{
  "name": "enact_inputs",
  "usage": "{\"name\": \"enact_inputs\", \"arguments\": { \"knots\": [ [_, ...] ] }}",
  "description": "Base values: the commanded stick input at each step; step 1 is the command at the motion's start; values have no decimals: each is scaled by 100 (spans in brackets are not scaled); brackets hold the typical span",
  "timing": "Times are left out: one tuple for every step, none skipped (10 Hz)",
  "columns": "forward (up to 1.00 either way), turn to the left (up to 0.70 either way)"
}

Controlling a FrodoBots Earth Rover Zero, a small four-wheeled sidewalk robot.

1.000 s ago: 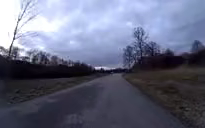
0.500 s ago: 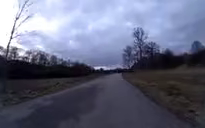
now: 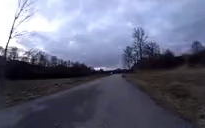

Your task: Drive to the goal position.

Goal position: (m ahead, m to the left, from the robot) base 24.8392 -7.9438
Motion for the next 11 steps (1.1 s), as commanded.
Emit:
{"name": "enact_inputs", "arguments": {
  "knots": [
    [50, 0],
    [50, 0],
    [50, 0],
    [50, 0],
    [50, 0],
    [50, 0],
    [50, -18],
    [50, -50],
    [50, -40],
    [50, -14],
    [50, 0]
  ]
}}
